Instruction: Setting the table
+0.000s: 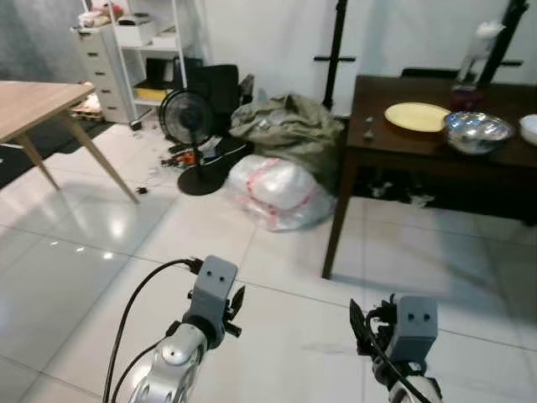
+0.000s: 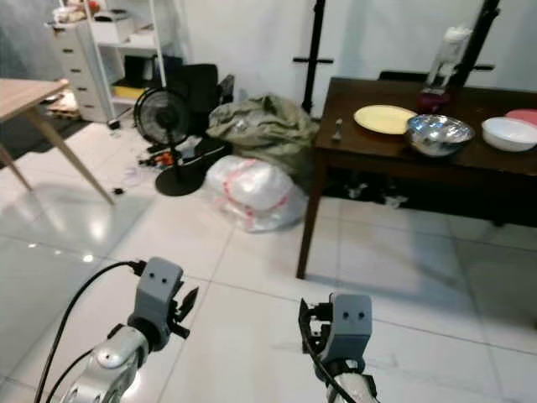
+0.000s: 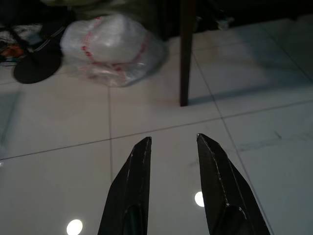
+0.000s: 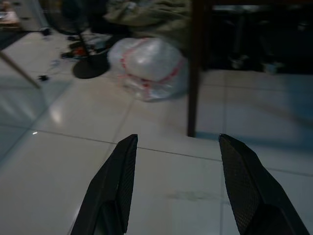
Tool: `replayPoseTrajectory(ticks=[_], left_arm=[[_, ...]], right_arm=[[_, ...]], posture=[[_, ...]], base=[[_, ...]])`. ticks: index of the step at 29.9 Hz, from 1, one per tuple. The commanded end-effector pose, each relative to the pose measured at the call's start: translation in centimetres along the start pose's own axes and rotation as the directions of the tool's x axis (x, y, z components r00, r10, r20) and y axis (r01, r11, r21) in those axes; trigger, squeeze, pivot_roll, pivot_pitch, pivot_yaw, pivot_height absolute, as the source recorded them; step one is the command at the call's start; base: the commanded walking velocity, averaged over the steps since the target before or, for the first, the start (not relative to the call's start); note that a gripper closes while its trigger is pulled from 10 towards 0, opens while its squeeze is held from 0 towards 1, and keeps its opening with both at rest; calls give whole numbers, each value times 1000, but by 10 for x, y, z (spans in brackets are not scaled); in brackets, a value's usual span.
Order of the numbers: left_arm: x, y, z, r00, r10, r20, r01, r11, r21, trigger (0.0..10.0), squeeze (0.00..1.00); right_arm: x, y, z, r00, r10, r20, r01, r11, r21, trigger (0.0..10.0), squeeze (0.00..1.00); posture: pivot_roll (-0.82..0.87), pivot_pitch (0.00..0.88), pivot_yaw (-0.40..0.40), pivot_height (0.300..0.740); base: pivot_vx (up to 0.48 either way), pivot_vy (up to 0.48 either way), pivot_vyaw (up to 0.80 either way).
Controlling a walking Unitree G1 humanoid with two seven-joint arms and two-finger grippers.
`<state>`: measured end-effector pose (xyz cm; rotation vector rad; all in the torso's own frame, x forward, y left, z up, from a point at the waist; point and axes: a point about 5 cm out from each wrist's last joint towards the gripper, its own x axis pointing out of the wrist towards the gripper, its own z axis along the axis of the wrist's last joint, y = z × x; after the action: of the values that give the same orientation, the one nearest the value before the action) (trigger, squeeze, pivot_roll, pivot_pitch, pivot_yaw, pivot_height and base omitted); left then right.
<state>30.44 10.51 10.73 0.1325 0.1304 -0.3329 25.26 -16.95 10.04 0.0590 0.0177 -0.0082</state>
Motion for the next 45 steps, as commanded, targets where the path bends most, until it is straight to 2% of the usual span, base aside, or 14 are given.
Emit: replayPoseTrajectory(ticks=[1,13,38,45], left_arm=[[0,5,-3,1000,19,-13,-19,1000,-4,10000,0],[-1,1,-3,1000,-10,-7,10,1000,17,10000,0],[-5,-12,1,994,-111,26,110,993,35,10000,0],[-4,-10,2,995,-96,34,94,994,51,10000,0]], right_arm=[[-2,1,-2,1000,0,-5,0,1000,4,10000,0],[-3,0,-3,1000,-9,-16,9,999,33,10000,0],[-2,-5,-2,999,-50,-20,51,996,68,10000,0],[5,-7,13,999,-24,34,23,999,43,10000,0]], posture=[[-106,82,105,740],[-105,86,105,740],[-104,91,108,740],[-103,90,108,740]], base=[[469,0,0],[469,0,0],[470,0,-785],[456,0,-188]])
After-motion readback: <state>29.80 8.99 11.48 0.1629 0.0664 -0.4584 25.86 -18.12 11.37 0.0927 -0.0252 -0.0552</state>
